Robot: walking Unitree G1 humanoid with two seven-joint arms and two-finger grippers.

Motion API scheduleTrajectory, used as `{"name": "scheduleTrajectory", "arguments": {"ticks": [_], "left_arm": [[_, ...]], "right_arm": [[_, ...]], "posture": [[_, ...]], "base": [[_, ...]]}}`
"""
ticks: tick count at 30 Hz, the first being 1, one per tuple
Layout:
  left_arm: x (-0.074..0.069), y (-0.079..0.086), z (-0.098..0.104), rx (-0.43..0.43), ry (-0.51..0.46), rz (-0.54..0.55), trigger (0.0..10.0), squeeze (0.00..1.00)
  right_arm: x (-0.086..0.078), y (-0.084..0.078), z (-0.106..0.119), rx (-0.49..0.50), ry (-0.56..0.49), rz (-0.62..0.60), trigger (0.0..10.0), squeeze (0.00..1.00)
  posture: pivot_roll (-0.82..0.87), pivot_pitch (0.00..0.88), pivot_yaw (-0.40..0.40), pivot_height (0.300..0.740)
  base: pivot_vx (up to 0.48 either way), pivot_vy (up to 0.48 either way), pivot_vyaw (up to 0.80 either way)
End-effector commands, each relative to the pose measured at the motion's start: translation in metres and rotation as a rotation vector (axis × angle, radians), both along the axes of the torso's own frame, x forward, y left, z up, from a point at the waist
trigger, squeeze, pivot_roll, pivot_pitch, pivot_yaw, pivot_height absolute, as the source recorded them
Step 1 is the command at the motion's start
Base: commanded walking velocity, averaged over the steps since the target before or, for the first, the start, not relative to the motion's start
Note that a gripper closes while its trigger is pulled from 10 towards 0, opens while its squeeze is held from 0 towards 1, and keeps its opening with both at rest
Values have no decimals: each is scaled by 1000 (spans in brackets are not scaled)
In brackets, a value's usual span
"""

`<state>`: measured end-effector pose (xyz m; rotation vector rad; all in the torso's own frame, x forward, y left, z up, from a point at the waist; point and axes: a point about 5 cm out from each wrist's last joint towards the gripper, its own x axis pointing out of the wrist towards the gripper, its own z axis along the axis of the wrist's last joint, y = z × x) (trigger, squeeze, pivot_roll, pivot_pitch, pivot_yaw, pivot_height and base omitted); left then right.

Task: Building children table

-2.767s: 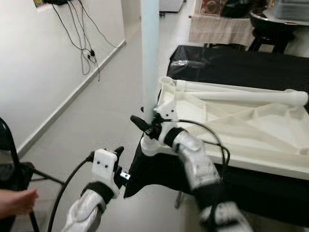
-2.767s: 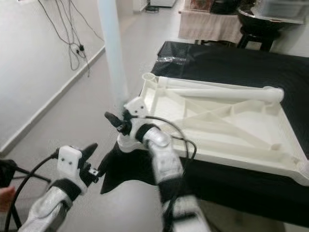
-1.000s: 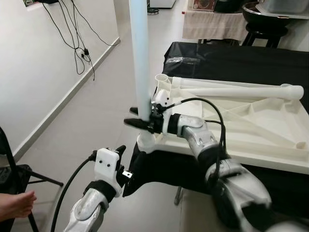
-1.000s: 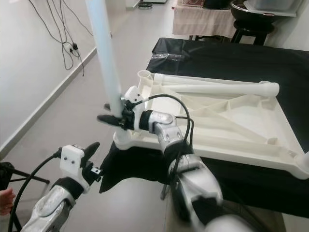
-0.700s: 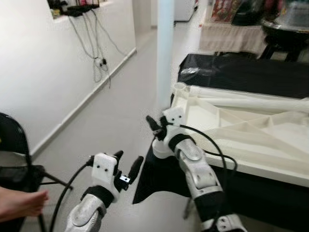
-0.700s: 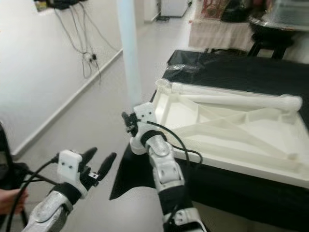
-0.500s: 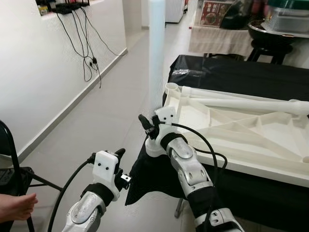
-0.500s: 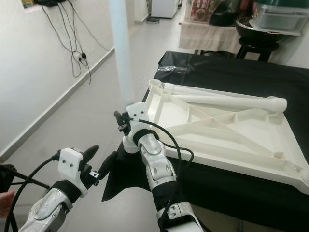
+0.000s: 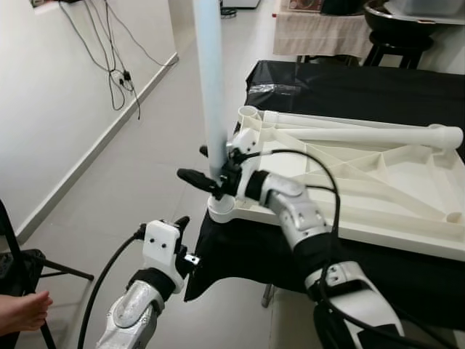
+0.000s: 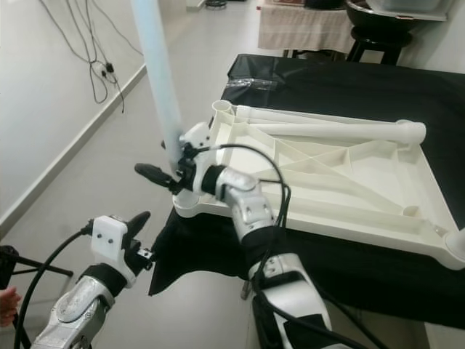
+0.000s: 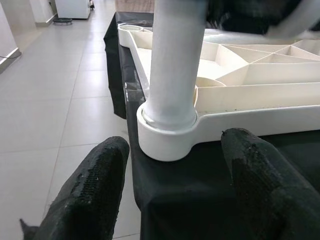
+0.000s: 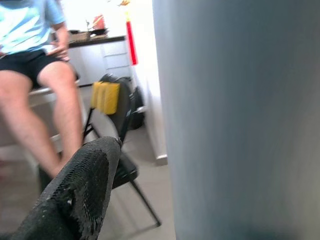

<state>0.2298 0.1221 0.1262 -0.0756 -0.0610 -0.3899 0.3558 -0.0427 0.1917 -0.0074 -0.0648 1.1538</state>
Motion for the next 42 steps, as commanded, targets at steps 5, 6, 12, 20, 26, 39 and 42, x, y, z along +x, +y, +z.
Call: {"name": "scheduleTrajectory", "arguments": {"ticks": [5,6,12,20,26,39,42], "left_arm": [[-1,0,-5,-3,16,8,10000,0],[-1,0,-5,-3,16,8,10000,0],[-2,-1,-6,-4,18,6,10000,0],[-3,-2,-4,-8,14,8,10000,0],[-4,-2,-3,-12,12,7,10000,0],[-4,2,-4,-5,18,7,10000,0],[-4,2,-4,-1,14,15,10000,0]], "right_arm": [[0,7,-13,-90,79,172,10000,0],[3,6,-15,-97,107,180,10000,0],[6,6,-17,-87,149,201,0,0],[10,-9,-22,-99,118,149,0,0],[12,-29,-33,-40,67,-135,0,0],[-26,-7,-61,-34,62,-570,0,0],[-21,-2,-55,-35,47,-593,10000,0]], "posture": [[19,68,-6,740],[26,71,-5,740],[31,73,-7,740],[20,78,-8,740],[15,86,-15,740],[23,71,-6,740],[28,76,-4,740]], "base": [[0,0,0],[0,0,0],[0,0,0],[0,0,0],[0,0,0],[0,0,0],[0,0,0]]}}
